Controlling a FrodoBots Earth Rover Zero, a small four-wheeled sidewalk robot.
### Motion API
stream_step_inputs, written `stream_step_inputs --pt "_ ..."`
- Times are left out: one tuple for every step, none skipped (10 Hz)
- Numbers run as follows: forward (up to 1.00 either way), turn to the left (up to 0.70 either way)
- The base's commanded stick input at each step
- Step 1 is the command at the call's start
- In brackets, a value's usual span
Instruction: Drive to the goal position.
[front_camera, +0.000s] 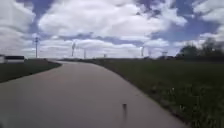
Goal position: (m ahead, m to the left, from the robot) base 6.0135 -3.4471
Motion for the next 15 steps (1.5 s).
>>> stream_step_inputs --pt "1.00 0.12" --pt "1.00 0.19" --pt "1.00 0.00" --pt "1.00 0.00" --pt "1.00 0.00" --pt "1.00 0.00" --pt "1.00 0.11" --pt "1.00 0.27" --pt "1.00 0.18" --pt "1.00 0.00" --pt "1.00 0.00" --pt "1.00 0.00" --pt "1.00 0.08" --pt "1.00 0.27" --pt "1.00 0.27"
